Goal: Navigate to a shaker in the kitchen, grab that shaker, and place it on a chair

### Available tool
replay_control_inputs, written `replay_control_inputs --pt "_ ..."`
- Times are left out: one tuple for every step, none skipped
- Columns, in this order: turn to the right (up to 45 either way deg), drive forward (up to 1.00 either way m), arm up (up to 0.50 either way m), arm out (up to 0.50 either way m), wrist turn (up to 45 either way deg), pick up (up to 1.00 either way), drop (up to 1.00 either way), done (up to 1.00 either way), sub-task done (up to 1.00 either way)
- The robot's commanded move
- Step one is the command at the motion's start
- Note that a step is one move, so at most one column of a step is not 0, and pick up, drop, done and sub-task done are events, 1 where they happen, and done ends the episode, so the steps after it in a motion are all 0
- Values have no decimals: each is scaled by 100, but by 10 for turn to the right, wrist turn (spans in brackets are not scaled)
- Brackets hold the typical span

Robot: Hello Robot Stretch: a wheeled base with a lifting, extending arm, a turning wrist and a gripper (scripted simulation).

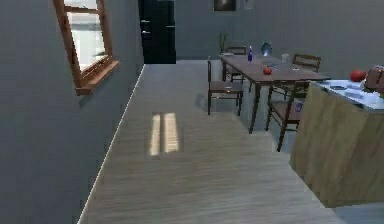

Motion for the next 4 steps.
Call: replay_control_inputs --pt "0 50 0 0 0 0 0 0 0" --pt "450 0 0 0 0 0 0 0 0" --pt "90 0 0 0 0 0 0 0 0" --pt "0 90 0 0 0 0 0 0 0"
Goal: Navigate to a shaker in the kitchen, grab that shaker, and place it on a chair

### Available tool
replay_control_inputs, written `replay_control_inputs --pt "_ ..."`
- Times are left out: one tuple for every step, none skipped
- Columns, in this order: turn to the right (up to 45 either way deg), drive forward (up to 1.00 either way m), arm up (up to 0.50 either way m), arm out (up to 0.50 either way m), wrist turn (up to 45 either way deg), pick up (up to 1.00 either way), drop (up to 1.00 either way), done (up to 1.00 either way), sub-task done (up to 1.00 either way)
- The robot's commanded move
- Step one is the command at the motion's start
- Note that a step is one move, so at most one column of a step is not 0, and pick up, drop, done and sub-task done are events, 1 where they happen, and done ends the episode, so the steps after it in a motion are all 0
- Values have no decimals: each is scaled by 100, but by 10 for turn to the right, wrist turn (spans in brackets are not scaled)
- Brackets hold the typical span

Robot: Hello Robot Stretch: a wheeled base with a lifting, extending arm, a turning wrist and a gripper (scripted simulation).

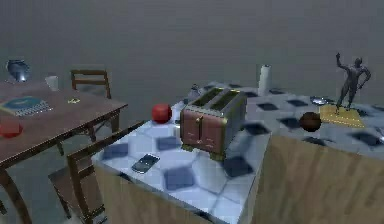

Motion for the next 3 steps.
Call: replay_control_inputs --pt "-450 0 0 0 0 0 0 0 0" --pt "-450 0 0 0 0 0 0 0 0" --pt "-30 0 0 0 0 0 0 0 0"
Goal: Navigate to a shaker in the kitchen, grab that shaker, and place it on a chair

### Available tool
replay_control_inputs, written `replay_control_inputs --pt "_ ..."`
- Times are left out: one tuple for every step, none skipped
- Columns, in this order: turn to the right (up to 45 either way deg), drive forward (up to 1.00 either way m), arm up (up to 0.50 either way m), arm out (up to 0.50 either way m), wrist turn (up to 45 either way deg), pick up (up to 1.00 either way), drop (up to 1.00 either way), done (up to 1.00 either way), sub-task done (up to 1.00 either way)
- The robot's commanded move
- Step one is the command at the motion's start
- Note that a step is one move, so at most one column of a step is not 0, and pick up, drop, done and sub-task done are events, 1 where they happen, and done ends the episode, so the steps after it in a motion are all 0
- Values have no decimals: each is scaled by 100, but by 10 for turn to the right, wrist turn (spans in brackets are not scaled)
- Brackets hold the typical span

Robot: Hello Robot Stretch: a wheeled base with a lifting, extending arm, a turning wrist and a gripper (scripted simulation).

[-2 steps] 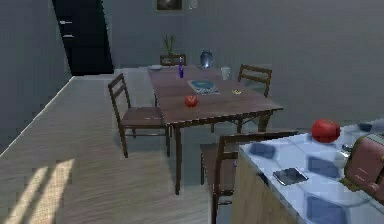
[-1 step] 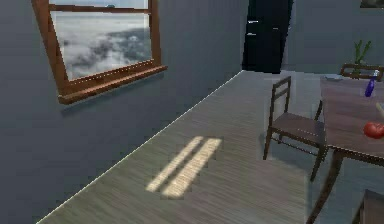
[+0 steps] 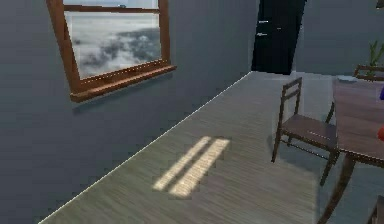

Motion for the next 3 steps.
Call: replay_control_inputs --pt "450 0 0 0 0 0 0 0 0" --pt "150 0 0 0 0 0 0 0 0" --pt "0 25 0 0 0 0 0 0 0"
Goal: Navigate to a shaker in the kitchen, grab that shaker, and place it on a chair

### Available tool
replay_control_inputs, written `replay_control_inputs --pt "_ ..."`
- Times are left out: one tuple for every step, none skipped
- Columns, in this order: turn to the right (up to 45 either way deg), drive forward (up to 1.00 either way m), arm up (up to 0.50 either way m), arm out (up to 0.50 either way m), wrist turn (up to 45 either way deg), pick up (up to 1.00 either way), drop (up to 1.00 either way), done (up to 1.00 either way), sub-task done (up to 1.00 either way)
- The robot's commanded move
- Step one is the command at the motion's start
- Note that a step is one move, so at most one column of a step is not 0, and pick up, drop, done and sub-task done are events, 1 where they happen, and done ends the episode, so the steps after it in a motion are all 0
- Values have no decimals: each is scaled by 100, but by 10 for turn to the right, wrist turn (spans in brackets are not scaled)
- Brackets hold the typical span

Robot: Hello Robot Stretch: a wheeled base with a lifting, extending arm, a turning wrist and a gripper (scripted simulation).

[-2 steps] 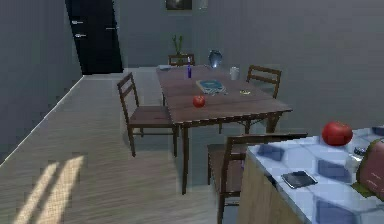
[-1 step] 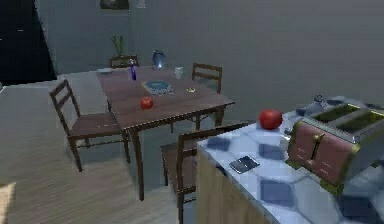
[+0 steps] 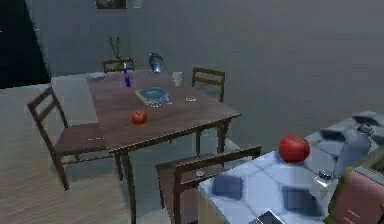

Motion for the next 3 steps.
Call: replay_control_inputs --pt "-450 0 0 0 0 0 0 0 0" --pt "0 0 50 0 0 0 0 0 0" --pt "0 0 38 0 0 0 0 0 0"
